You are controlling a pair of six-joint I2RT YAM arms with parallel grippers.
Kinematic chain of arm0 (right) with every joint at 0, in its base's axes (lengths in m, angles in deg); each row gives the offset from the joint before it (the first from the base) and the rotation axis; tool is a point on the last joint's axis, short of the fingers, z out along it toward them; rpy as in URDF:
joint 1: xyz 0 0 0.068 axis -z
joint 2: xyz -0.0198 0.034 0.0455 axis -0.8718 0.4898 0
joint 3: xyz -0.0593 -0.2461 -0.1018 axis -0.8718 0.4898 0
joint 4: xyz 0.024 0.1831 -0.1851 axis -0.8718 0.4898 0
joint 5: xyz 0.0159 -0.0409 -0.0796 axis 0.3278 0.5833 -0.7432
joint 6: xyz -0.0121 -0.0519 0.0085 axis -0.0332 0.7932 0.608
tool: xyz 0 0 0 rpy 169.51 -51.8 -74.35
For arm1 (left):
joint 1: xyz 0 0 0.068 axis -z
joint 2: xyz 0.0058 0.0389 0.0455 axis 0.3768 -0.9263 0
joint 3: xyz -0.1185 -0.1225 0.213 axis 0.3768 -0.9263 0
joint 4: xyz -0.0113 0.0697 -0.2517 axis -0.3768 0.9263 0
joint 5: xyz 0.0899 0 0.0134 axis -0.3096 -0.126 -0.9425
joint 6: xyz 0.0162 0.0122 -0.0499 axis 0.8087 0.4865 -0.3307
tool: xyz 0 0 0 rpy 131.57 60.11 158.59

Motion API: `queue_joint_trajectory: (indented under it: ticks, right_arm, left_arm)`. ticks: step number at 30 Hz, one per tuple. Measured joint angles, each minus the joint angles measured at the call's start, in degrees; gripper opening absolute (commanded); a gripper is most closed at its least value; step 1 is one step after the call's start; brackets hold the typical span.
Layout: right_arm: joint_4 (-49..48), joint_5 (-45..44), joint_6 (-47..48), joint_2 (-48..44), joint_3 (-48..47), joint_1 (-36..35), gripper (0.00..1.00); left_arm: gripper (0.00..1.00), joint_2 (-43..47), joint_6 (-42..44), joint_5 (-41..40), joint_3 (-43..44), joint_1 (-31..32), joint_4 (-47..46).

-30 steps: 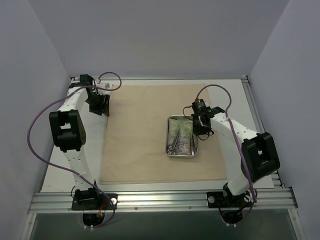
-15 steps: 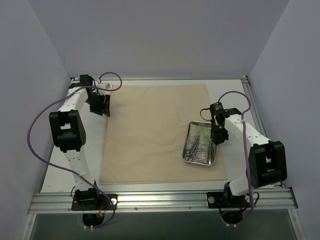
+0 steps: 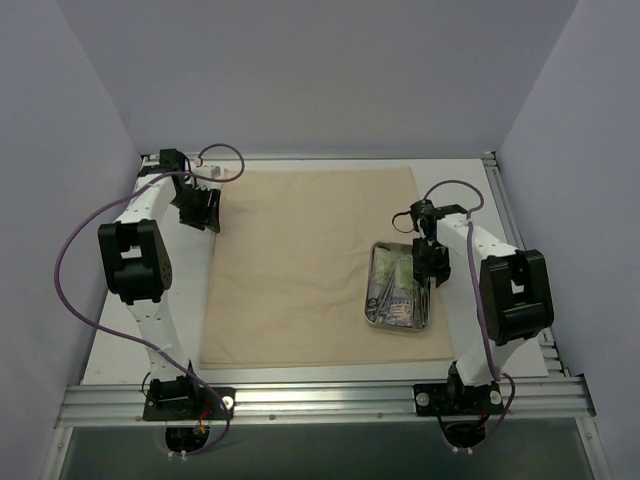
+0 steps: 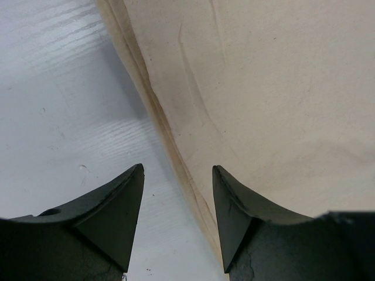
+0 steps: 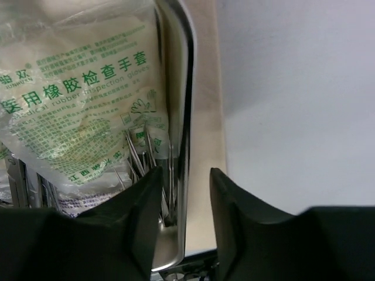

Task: Open and lay out the surgical kit
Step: Move the container from the surgical kit.

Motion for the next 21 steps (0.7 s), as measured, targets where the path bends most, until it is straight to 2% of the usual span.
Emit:
queue_joint_trajectory:
  ticks: [6,9,11,15,21]
  right_arm:
    - [4.8,-7.5,-4.3,-0.9,-9.5,-4.1,0.49]
    - [3.8,-11.9,-9.0,-3.7,-14.3,-11.9,0.58]
    - [1.4,-13.0,-11.9,-5.3,-15.1,-18.1,0.59]
    - [-3.0,-13.5,-17.6,-4.6,-12.8,-27.3,0.53]
    - [-4.7,-13.7,-21.7,2.4,-9.0,-29.9,0.33]
  left_arm:
    - [0.59,0.0,0.0,0.0,0.0,0.0,0.0]
    - [0.59,0.0,0.0,0.0,0.0,0.0,0.0]
    - [0.59,0.0,0.0,0.0,0.0,0.0,0.0]
    - [0.59,0.0,0.0,0.0,0.0,0.0,0.0]
    - [0.59,0.0,0.0,-0.1,-0.2,0.0,0.0]
